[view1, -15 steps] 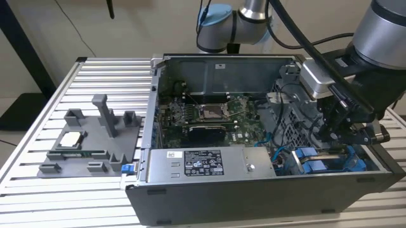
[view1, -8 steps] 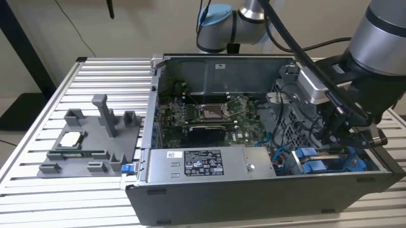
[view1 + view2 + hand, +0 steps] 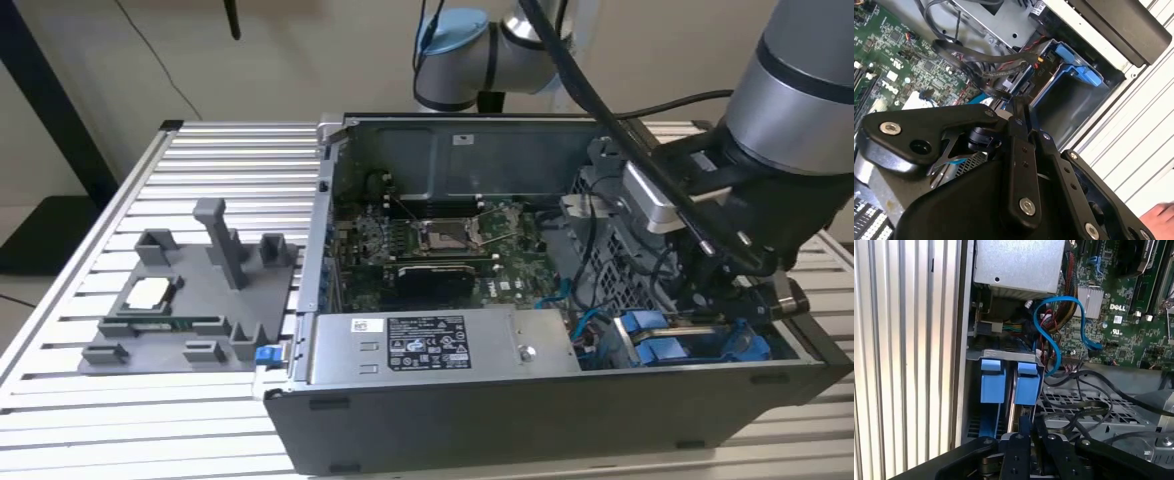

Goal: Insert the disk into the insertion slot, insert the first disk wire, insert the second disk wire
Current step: 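Insert the second disk wire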

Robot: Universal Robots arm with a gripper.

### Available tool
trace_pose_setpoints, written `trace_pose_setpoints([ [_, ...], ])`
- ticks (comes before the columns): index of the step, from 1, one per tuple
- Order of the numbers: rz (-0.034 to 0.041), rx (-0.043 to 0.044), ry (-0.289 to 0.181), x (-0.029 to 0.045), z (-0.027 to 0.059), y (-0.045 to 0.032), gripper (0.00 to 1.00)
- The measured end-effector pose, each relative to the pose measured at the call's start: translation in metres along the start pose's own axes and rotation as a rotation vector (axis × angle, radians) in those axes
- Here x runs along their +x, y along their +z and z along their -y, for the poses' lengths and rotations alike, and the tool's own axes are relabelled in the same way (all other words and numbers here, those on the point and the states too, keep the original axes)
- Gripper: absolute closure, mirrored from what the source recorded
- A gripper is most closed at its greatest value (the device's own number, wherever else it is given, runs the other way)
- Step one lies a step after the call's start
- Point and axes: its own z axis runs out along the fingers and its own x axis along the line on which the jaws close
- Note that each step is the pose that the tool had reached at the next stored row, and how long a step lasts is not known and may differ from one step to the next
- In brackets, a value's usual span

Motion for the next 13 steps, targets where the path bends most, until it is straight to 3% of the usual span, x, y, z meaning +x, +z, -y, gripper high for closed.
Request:
trace_pose_setpoints([
  [13, 0.0024, 0.0042, 0.000, 0.0017, 0.0062, 0.0095, 0.84],
])
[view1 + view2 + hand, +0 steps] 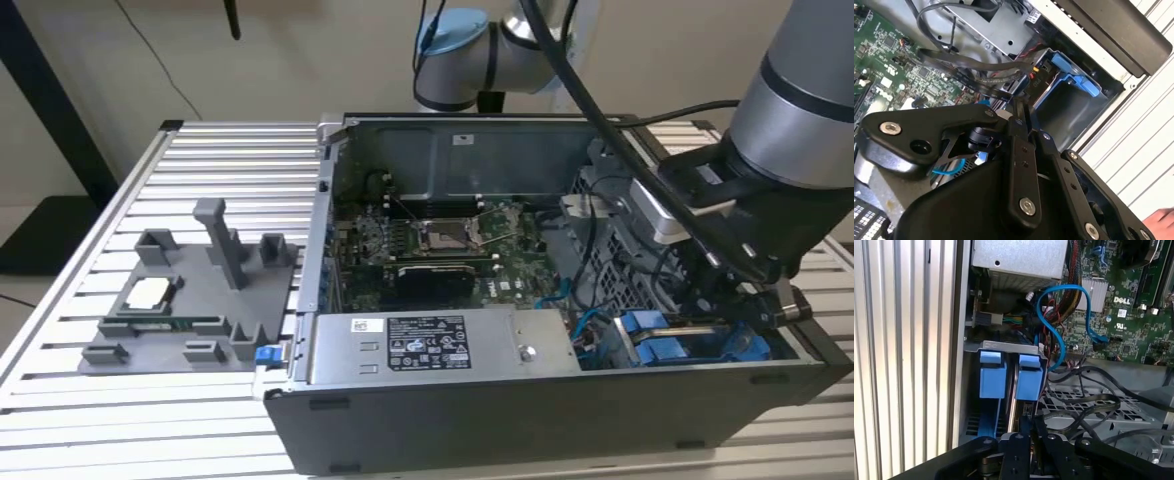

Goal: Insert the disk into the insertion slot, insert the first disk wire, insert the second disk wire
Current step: 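Insert the second disk wire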

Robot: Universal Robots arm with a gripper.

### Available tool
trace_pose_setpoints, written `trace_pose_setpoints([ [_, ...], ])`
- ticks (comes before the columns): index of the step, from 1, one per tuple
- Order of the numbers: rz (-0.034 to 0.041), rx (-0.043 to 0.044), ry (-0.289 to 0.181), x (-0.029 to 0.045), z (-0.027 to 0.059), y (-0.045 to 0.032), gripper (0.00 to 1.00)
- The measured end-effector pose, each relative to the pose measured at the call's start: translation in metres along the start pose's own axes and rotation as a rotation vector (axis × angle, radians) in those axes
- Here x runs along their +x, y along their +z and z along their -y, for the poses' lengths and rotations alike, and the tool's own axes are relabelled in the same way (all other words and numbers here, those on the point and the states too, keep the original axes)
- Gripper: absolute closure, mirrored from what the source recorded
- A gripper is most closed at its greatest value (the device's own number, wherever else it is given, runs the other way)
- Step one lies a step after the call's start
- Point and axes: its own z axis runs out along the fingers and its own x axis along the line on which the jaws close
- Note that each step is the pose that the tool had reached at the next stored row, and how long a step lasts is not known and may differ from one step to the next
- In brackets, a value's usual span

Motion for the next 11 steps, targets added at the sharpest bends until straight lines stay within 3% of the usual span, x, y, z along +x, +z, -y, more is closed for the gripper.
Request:
trace_pose_setpoints([
  [11, 0.0004, 0.0003, 0.000, 0.0008, 0.0002, 0.0064, 0.84],
])
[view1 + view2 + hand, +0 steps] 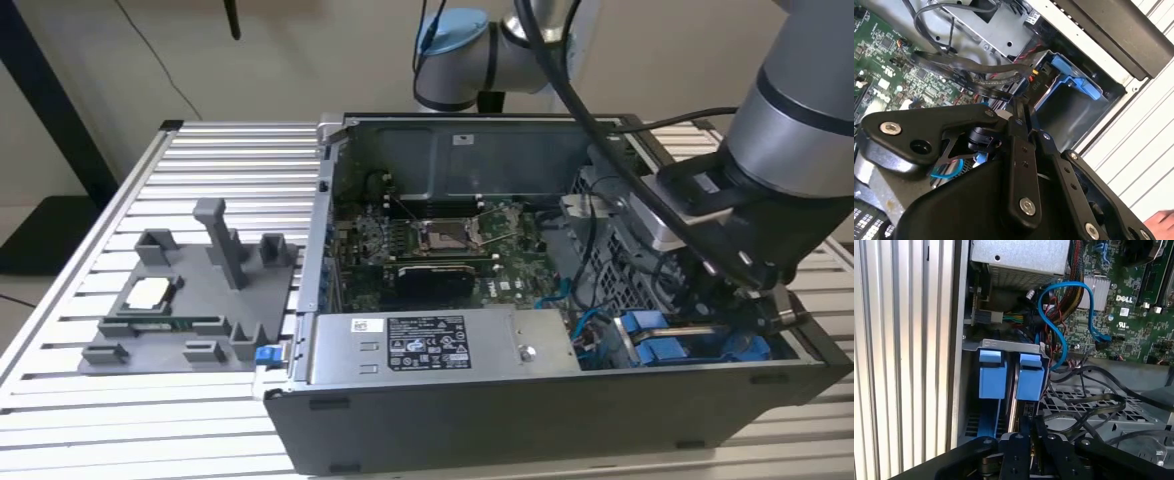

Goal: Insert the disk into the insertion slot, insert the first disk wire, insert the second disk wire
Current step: 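Insert the second disk wire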

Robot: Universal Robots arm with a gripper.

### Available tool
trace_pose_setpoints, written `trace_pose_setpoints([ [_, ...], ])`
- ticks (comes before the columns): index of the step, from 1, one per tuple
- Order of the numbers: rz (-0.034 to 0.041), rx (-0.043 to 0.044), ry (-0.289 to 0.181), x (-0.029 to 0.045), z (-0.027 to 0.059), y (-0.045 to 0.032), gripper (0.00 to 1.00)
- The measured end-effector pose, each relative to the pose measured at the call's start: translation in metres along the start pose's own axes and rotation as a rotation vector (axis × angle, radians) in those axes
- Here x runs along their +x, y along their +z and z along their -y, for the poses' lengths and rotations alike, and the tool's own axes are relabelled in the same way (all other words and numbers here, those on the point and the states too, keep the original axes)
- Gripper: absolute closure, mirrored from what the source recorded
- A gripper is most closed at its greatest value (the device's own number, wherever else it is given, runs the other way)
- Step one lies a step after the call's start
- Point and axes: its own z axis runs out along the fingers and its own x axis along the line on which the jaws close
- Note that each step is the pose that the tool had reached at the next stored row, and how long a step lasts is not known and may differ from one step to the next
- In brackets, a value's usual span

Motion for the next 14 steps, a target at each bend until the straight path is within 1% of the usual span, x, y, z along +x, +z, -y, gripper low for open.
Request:
trace_pose_setpoints([
  [2, -0.0016, -0.0004, 0.000, 0.0003, -0.0005, 0.0022, 0.84],
  [5, 0.0003, -0.0001, 0.000, 0.0006, -0.0011, 0.0054, 0.84],
  [6, 0.0000, -0.0001, 0.000, 0.0005, -0.0011, 0.0052, 0.83],
  [7, 0.0001, 0.0000, 0.000, 0.0005, -0.0009, 0.0045, 0.76],
  [9, 0.0000, -0.0002, 0.000, -0.0002, 0.0003, -0.0017, 0.76],
  [14, -0.0002, -0.0005, 0.000, -0.0023, 0.0043, -0.0218, 0.76],
])
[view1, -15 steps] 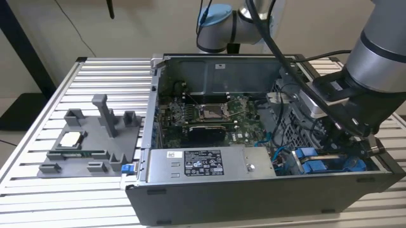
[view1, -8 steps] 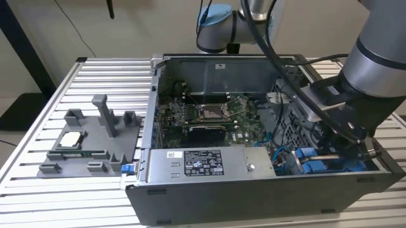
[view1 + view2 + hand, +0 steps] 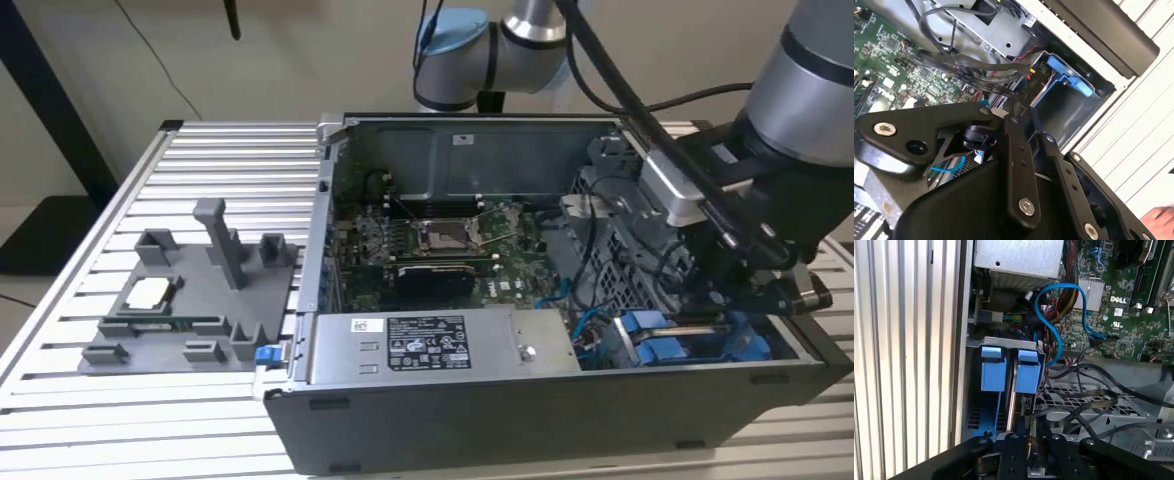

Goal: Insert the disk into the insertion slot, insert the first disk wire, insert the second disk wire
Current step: 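Insert the second disk wire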

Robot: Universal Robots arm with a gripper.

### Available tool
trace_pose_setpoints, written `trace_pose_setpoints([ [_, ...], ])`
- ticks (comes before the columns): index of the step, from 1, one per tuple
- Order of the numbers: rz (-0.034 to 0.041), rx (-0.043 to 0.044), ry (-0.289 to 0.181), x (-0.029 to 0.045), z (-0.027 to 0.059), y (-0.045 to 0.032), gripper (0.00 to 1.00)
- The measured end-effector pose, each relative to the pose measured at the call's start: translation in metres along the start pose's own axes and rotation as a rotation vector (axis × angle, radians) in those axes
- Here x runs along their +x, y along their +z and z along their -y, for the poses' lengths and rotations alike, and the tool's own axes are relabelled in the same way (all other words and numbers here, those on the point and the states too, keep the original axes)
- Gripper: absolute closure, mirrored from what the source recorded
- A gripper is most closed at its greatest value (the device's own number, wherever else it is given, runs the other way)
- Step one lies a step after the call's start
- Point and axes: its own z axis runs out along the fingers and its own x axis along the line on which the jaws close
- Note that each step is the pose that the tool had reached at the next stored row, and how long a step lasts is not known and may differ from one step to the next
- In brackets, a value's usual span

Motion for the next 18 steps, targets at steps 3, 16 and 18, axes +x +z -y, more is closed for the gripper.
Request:
trace_pose_setpoints([
  [3, -0.0001, 0.0000, 0.000, -0.0012, 0.0023, -0.0114, 0.76],
  [16, -0.0073, -0.0029, -0.001, -0.0038, 0.0075, -0.0365, 0.76],
  [18, -0.0075, -0.0029, -0.001, -0.0039, 0.0076, -0.0368, 0.76],
])
